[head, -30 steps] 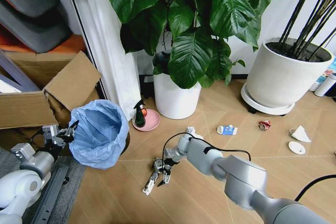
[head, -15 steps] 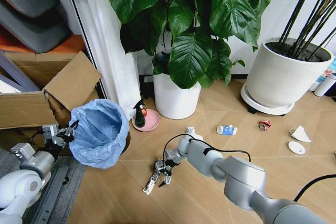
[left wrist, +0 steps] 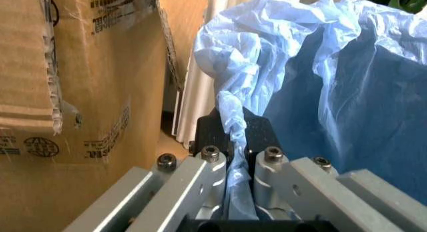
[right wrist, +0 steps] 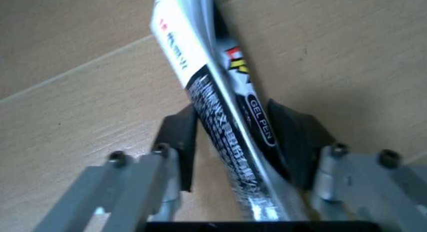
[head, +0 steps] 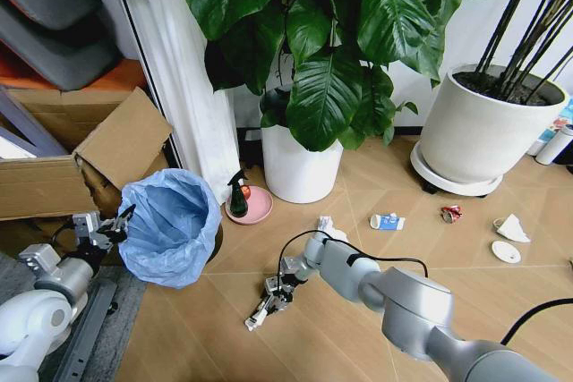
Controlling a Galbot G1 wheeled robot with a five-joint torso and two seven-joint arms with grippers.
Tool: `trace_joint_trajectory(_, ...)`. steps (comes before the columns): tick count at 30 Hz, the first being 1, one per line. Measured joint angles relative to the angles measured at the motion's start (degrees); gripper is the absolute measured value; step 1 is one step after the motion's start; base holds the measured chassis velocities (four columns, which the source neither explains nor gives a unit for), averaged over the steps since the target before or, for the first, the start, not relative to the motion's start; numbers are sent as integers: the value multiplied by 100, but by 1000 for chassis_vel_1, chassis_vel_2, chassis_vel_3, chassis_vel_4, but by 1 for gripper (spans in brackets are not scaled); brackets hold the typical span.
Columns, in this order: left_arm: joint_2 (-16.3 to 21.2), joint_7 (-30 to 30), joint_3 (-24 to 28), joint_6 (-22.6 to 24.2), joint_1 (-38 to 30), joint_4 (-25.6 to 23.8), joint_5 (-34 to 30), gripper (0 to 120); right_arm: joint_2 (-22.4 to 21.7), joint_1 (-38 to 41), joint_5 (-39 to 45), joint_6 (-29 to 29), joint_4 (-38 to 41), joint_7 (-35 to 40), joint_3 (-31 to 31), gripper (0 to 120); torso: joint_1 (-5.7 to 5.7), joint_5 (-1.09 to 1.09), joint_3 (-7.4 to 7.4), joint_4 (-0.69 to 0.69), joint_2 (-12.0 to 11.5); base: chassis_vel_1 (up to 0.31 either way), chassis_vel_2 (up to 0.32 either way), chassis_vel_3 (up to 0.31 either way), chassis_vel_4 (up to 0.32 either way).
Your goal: Pick up the trash bin and place the garbage on the floor into it.
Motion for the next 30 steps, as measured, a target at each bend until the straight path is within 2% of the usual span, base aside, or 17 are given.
trace_joint_trajectory(2,0,-1,9,1,-1,-1,0,0,-1,5,28,-15,2,-23,0,26,0,0,0,0,0,0,0,0,0)
trace_joint_trajectory(3,0,-1,9,1,-1,-1,0,0,-1,5,28,-15,2,-23,0,26,0,0,0,0,0,0,0,0,0)
trace_joint_trajectory(5,11,-2,16,3,-1,-1,1,0,-6,7,64,-33,13,-66,0,17,0,0,0,0,0,0,0,0,0)
trace_joint_trajectory(7,14,-2,18,3,-2,-1,2,0,-15,9,83,-38,23,-79,1,14,0,0,0,0,0,0,0,0,0)
trace_joint_trajectory(8,29,-2,27,7,-3,-2,4,0,-62,7,197,-57,67,-133,9,1,0,-1,0,0,0,0,0,0,0)
trace_joint_trajectory(9,37,-2,31,7,0,-5,7,0,-88,-4,247,-65,104,-156,11,0,0,0,0,0,0,0,0,0,0)
trace_joint_trajectory(14,97,-2,62,11,24,-9,11,0,-254,-58,447,-90,357,-246,22,0,0,0,0,1,0,0,0,0,0)
trace_joint_trajectory(18,272,0,172,17,34,65,13,0,-730,-61,988,-115,1022,-334,200,0,0,1,1,-1,0,0,0,0,0)
trace_joint_trajectory(19,272,0,172,17,34,65,13,0,-730,-61,988,-115,1022,-334,200,0,0,1,1,-1,0,0,0,0,0)
trace_joint_trajectory(20,365,6,281,21,31,139,38,0,-1028,-35,1326,-177,1492,-342,401,0,0,0,0,0,0,0,0,0,0)
trace_joint_trajectory(22,444,10,339,24,34,187,55,0,-1356,-31,1664,-289,2021,-346,548,0,0,0,1,-2,-1,0,0,0,0)
trace_joint_trajectory(23,444,10,339,24,34,187,55,0,-1356,-31,1664,-289,2021,-346,548,0,0,0,1,-2,-1,0,0,0,0)
trace_joint_trajectory(26,545,14,341,26,117,188,61,0,-1773,-34,2147,-316,2716,-414,828,0,0,3,0,1,0,0,0,0,0)
trace_joint_trajectory(27,587,13,350,30,134,189,62,0,-1966,-89,2291,-328,3013,-423,1005,0,0,-3,0,2,0,0,0,0,0)
trace_joint_trajectory(28,587,13,350,30,134,189,62,0,-1966,-89,2291,-328,3013,-423,1005,0,0,-3,0,2,0,0,0,0,0)
trace_joint_trajectory(30,686,13,421,32,128,212,62,0,-2309,-256,2475,-362,3458,-418,1397,0,0,5,0,3,0,0,0,0,0)
